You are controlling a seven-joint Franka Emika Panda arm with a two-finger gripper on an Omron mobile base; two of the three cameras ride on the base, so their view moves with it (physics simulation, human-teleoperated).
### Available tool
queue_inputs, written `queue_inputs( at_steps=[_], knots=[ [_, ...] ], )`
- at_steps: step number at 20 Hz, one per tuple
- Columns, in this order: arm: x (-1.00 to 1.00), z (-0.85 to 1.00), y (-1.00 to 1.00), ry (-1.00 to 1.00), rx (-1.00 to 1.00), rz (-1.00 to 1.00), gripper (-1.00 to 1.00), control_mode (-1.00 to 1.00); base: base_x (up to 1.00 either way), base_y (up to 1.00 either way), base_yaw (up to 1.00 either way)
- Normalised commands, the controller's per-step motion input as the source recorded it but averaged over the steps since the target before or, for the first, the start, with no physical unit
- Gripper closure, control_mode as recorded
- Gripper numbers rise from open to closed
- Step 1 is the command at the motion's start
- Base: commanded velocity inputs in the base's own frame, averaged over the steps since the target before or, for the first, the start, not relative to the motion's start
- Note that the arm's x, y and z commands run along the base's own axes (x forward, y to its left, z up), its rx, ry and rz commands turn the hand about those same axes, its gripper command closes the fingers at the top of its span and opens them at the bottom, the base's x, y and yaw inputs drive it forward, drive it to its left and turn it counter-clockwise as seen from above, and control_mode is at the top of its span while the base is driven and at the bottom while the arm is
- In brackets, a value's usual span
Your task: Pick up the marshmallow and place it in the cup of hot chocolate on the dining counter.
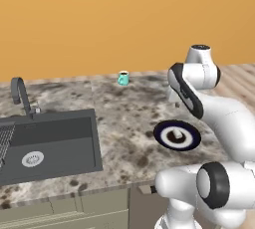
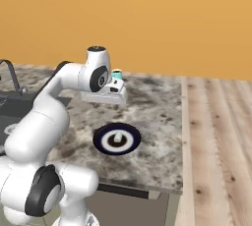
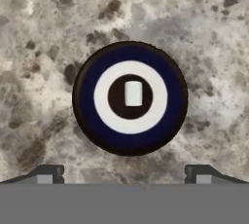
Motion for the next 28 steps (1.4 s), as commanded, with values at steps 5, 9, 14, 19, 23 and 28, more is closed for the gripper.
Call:
queue_inputs(
  at_steps=[5,9,14,19,23,28],
  knots=[
    [0.05,-0.34,-0.01,0.18,0.00,0.00,-1.00,-1.00,0.00,0.00,0.00],
    [0.15,-0.43,-0.06,0.11,0.00,0.00,-1.00,-1.00,0.00,0.00,0.00],
    [0.15,-0.46,-0.08,0.02,0.00,0.00,-1.00,-1.00,0.00,0.00,0.00],
    [0.24,-0.41,-0.10,0.00,0.00,0.00,-1.00,-1.00,0.00,0.00,0.00],
    [0.25,-0.32,-0.11,0.00,0.00,0.00,-1.00,-1.00,0.00,0.00,0.00],
    [0.13,-0.29,-0.02,0.01,0.00,0.00,-1.00,-1.00,0.00,0.00,0.00]
  ],
)
